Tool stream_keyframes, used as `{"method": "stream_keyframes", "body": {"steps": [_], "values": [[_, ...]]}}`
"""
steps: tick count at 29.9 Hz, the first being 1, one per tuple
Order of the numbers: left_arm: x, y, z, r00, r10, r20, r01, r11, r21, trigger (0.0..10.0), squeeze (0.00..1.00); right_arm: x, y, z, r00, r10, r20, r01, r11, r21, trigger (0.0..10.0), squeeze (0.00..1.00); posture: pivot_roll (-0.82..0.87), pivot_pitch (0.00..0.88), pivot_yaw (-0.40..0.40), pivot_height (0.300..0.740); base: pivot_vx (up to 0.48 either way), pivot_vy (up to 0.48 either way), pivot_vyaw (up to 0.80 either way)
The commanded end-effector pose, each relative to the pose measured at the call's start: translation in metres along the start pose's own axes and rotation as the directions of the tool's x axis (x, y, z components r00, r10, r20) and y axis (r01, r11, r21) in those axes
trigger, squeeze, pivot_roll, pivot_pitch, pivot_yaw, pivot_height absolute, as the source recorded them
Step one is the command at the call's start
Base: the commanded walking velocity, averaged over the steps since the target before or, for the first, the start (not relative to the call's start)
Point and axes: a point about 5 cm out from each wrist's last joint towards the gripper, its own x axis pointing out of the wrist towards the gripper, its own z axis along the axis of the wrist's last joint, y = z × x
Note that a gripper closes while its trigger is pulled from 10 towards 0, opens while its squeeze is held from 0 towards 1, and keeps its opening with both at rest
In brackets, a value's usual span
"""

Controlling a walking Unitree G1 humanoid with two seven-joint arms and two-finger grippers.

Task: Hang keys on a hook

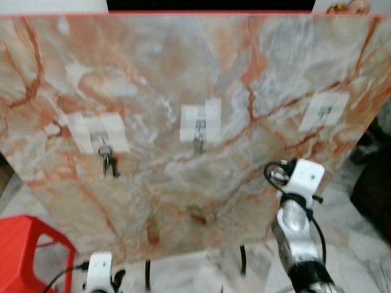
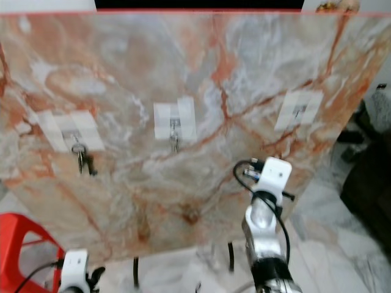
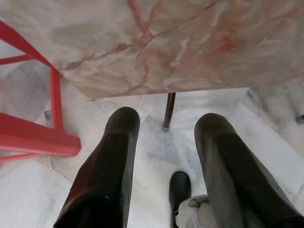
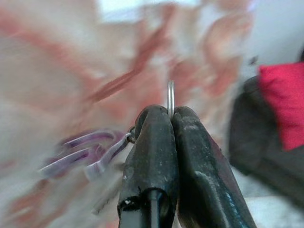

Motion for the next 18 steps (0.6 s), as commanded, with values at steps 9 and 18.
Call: {"method": "stream_keyframes", "body": {"steps": [9,18], "values": [[-0.0008,-0.0047,-0.0031,1.000,-0.015,-0.007,0.015,1.000,0.023,10.0,0.00,0.0107,-0.0089,0.0225,0.992,-0.060,0.110,0.064,0.997,-0.036,10.0,0.00,0.08,0.000,-0.048,0.740,0.000,-0.039,0.00],[-0.0007,-0.0047,-0.0023,1.000,-0.017,-0.001,0.017,1.000,0.020,10.0,0.00,0.0077,-0.0029,0.0207,0.994,-0.038,0.098,0.042,0.998,-0.039,10.0,0.00,0.08,0.000,-0.048,0.740,0.000,-0.370,0.00]]}}
